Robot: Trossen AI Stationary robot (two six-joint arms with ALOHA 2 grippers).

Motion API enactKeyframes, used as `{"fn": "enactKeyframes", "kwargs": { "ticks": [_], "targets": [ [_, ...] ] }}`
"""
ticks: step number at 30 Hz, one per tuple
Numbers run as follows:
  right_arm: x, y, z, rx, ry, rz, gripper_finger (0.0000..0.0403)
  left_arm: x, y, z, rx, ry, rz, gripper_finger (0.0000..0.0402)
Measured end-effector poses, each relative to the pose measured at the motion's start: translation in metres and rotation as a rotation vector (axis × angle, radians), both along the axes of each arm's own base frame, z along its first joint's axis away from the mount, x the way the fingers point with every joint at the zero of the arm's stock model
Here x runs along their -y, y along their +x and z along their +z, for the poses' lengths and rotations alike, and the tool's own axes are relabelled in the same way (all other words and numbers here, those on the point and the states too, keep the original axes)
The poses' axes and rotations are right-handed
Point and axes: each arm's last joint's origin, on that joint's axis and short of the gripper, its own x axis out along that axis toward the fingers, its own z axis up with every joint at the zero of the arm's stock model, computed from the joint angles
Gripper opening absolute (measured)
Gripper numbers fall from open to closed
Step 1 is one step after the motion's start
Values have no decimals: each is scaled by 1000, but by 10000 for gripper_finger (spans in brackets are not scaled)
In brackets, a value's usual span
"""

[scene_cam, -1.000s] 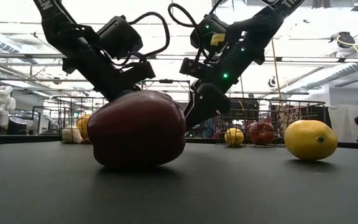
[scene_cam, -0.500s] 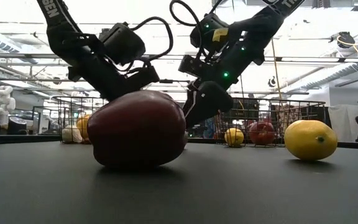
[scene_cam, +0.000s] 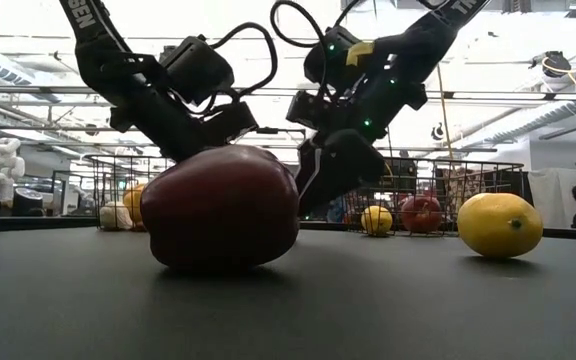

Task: Sort produce into baskets
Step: Put the green lime into the right wire basket

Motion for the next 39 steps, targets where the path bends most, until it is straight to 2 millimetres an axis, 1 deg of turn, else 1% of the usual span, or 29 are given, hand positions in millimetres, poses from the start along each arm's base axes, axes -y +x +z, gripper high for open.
{"fn": "enactKeyframes", "kwargs": {
  "ticks": [6, 12, 21, 33, 39],
  "targets": [
    [-4, 2, 1, 12, -91, -9, 353, 1, 0, 0, 7, -30, -38, 368],
    [-4, 2, 1, 16, -91, 1, 353, 2, 1, 1, 10, -33, -45, 368],
    [-4, 3, -6, -4, -114, 32, 353, 2, 1, 1, 14, -33, -46, 368],
    [-4, 3, -6, 0, -128, 47, 353, 2, 1, 1, 14, -33, -47, 368],
    [-3, 9, -17, 21, -123, 37, 353, 3, 1, 1, 10, -27, -52, 368]
  ]
}}
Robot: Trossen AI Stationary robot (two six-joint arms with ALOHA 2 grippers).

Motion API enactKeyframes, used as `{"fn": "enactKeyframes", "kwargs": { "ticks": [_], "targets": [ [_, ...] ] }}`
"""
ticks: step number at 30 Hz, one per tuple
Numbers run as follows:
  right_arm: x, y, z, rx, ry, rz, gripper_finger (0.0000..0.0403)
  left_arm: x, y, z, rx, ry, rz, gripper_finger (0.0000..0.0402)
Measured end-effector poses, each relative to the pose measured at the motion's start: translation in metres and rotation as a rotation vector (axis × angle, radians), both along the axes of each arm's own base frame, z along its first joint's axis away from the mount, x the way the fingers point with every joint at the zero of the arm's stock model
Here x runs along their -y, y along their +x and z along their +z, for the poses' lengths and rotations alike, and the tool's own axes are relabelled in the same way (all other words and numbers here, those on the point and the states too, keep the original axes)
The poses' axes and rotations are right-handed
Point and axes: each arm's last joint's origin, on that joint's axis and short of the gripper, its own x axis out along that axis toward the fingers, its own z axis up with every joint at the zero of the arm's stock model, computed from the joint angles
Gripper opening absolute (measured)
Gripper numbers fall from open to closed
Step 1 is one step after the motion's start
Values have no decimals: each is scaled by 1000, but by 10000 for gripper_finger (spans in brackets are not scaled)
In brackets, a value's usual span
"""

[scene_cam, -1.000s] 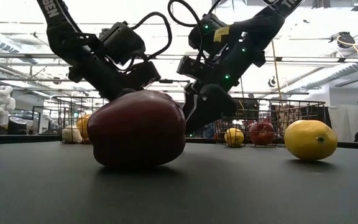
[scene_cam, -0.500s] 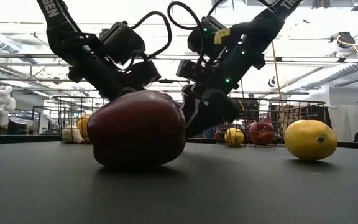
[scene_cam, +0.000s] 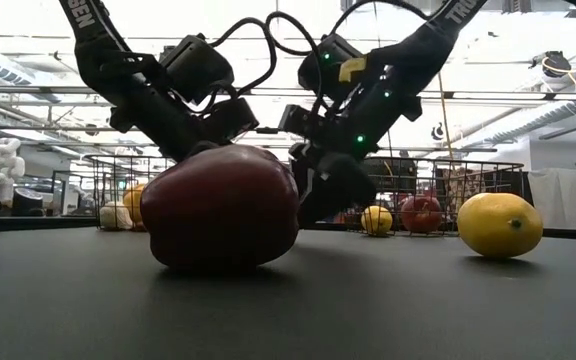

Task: Sort produce into baskets
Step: Put the green lime into the right wire basket

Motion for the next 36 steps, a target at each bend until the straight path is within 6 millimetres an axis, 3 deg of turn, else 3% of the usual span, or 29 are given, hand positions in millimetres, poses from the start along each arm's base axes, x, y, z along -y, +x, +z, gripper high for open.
{"fn": "enactKeyframes", "kwargs": {
  "ticks": [8, 24, 30, 36],
  "targets": [
    [1, 4, -5, 32, -6, -1, 347, 1, 0, 0, -6, 1, -5, 368],
    [5, 4, -5, 34, 22, -46, 238, 0, -1, 0, -8, 27, 41, 368],
    [5, 3, -2, 30, 24, -43, 222, 1, -4, 18, 32, 36, 52, 368],
    [4, -2, 11, 23, 28, -46, 218, 7, -22, 44, -8, 54, 83, 368]
  ]
}}
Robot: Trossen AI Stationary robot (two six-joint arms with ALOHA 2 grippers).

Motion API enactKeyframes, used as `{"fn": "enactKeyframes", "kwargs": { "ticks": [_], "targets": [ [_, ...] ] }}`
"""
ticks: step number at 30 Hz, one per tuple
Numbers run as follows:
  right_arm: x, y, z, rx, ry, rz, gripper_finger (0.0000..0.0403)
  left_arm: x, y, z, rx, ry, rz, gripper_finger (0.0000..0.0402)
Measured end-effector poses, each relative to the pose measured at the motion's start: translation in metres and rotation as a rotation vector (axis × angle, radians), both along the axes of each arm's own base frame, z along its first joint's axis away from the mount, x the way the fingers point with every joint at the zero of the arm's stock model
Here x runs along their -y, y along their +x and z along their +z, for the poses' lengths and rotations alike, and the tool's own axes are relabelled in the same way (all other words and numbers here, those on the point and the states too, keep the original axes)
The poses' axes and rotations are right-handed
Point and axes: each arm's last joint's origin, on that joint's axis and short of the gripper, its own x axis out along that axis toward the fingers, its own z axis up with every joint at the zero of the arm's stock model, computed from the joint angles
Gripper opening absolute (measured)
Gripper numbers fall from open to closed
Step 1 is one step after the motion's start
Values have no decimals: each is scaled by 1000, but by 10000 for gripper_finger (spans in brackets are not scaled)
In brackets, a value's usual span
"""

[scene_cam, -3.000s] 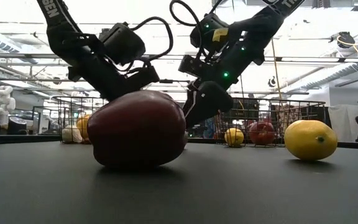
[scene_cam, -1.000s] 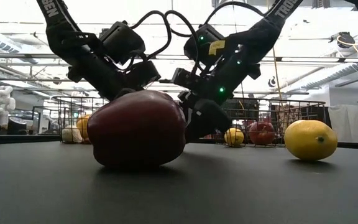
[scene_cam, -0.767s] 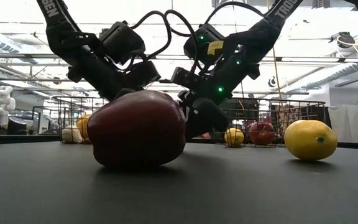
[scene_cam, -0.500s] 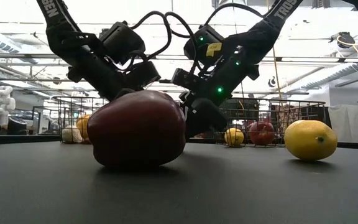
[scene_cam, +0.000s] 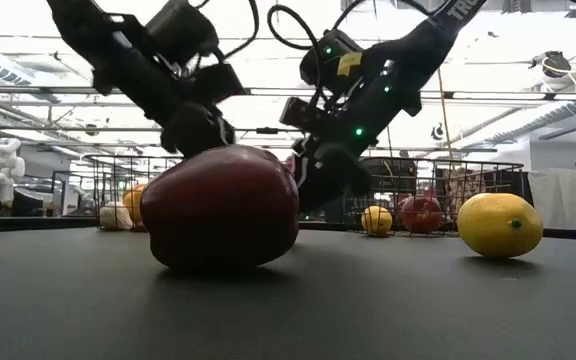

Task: Sort produce into baskets
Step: Put the green lime into the right wire basket

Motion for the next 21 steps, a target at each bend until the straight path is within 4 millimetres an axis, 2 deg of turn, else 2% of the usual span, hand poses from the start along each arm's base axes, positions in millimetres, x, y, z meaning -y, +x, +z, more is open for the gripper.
{"fn": "enactKeyframes", "kwargs": {
  "ticks": [3, 7, 13, 17, 19, 21],
  "targets": [
    [-1, -7, 11, -19, 21, -20, 219, 2, -11, 13, -15, -5, 25, 368],
    [-1, -19, 37, -14, 31, -43, 219, 6, -22, 30, 16, -24, 48, 368],
    [12, -47, 83, 4, -107, -169, 219, 13, -31, 48, 81, -57, 48, 368],
    [34, -74, 114, 6, -247, -301, 219, 18, -33, 52, 102, -66, 35, 368],
    [53, -85, 125, 28, -293, -405, 219, 20, -33, 53, 108, -67, 26, 368],
    [74, -95, 132, 65, -262, -490, 219, 23, -31, 54, 130, -68, 16, 368]
  ]
}}
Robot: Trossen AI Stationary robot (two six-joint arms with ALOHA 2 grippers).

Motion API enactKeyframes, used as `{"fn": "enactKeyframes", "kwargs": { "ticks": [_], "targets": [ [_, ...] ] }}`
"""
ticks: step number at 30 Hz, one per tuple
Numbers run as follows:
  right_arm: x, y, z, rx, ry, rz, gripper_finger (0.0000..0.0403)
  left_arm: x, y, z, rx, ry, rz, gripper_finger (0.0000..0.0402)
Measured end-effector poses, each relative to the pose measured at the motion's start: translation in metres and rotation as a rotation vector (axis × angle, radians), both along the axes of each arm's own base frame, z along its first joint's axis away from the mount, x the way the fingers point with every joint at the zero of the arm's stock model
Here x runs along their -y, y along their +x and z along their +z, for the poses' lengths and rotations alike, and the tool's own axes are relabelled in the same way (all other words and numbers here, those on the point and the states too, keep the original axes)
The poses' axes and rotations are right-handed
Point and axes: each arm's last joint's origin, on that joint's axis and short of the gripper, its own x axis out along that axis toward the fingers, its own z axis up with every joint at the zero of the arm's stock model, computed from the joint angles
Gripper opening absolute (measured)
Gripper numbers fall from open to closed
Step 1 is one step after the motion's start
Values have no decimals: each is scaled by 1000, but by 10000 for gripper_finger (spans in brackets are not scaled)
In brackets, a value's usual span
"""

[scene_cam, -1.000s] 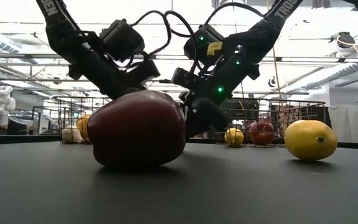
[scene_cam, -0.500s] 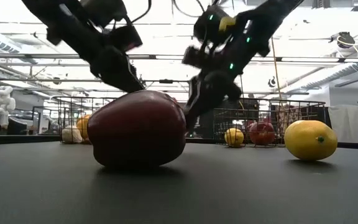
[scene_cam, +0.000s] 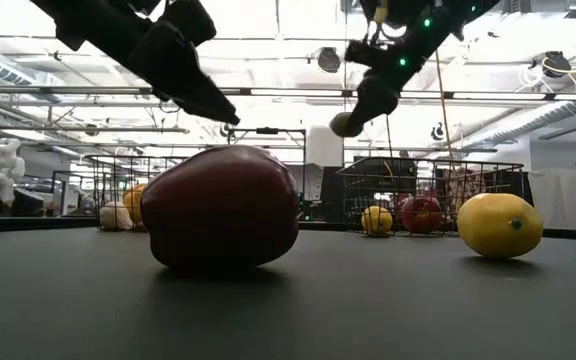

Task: Sort produce into baskets
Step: Put the green lime into the right wire basket

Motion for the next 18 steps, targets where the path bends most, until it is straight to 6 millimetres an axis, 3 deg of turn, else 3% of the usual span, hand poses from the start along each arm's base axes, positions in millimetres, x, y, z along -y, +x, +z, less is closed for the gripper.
{"fn": "enactKeyframes", "kwargs": {
  "ticks": [3, 8, 13, 18],
  "targets": [
    [30, -11, -3, 61, 97, -86, 219, 2, 0, 1, 10, 0, -7, 368],
    [64, -22, -31, 51, 212, -227, 219, 2, 0, 1, 10, -1, -7, 368],
    [76, -28, -51, 29, 244, -287, 231, 2, 0, 1, 8, -1, -7, 368],
    [79, -28, -47, 70, 224, -289, 267, 2, 0, 1, 7, -1, -7, 368]
  ]
}}
